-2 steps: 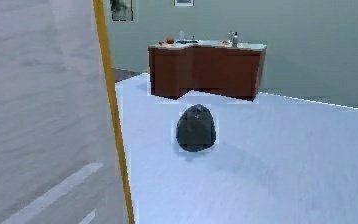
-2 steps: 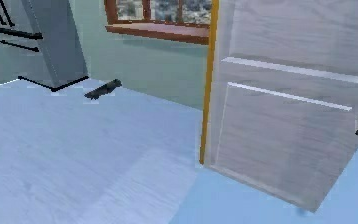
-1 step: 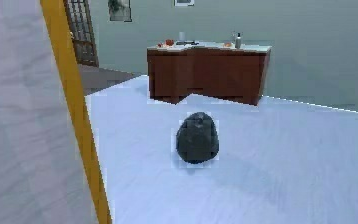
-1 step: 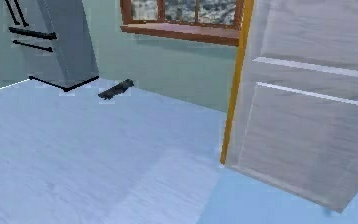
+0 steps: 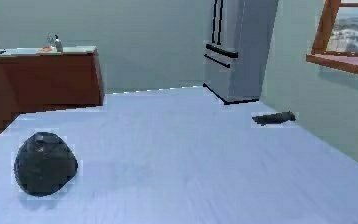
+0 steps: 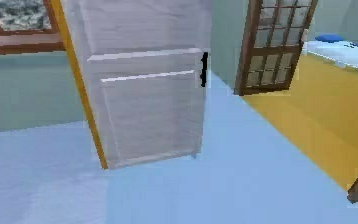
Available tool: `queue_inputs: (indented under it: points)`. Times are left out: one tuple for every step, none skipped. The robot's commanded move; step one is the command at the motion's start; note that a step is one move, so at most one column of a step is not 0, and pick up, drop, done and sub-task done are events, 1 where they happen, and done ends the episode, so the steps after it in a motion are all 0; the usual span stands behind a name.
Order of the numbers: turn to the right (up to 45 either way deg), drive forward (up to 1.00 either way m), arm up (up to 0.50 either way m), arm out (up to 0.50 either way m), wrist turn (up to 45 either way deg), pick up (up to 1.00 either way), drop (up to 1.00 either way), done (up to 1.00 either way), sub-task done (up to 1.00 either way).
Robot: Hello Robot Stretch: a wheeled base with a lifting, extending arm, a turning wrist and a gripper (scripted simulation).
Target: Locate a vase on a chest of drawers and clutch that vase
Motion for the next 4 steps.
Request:
queue_inputs:
  points:
    - [45.0,0.0,0.0,0.0,0.0,0.0,0.0,0.0,0.0]
    - [27.0,0.0,0.0,0.0,0.0,0.0,0.0,0.0,0.0]
    - [0.0,0.1,0.0,0.0,0.0,0.0,0.0,0.0,0.0]
    - [-45.0,0.0,0.0,0.0,0.0,0.0,0.0,0.0,0.0]
